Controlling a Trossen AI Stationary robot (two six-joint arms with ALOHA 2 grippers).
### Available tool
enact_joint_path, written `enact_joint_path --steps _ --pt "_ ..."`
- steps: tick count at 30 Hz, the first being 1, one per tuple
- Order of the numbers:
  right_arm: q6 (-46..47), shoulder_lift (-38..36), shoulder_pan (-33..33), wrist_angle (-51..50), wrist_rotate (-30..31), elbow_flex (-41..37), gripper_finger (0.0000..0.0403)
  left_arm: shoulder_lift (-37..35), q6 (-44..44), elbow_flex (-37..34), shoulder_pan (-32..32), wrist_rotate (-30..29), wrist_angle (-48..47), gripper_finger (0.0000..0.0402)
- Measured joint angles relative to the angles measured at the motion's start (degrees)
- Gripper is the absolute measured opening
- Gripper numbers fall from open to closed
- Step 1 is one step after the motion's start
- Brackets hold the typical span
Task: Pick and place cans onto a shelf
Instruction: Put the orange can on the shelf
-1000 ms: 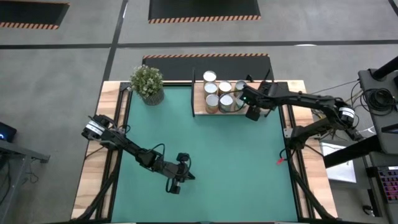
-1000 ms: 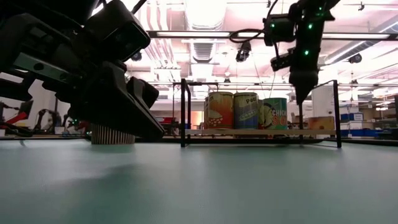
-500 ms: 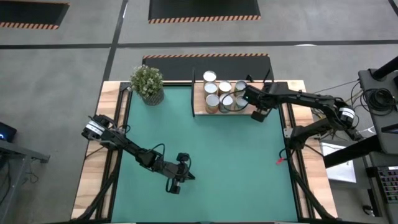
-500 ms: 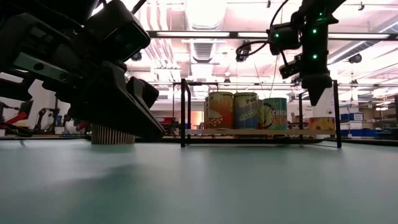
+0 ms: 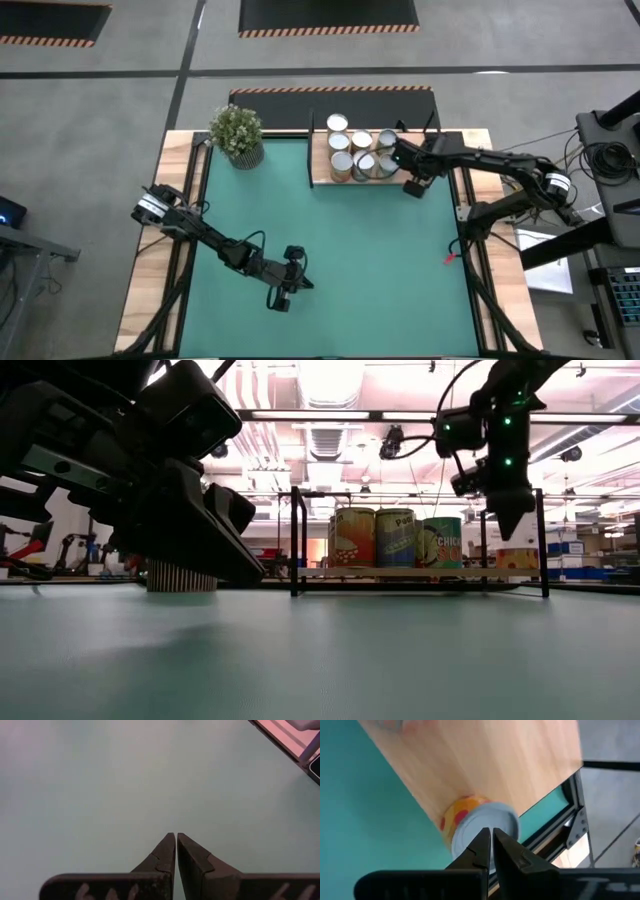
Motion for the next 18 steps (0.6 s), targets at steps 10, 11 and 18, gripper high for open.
enact_joint_path --steps 10,11,18 --pt "-2.7 0.0 0.1 3.5 3.1 -4.5 0.0009 0.0 0.0 0.0 0.0 0.0 0.0 0.0000" --pt "-2.9 0.0 0.1 4.0 3.7 -4.9 0.0009 0.0 0.0 0.0 0.0 0.0 0.0 0.0000" --pt "-2.8 0.0 0.1 4.9 4.4 -5.6 0.0009 0.0 0.0 0.0 0.0 0.0 0.0 0.0000"
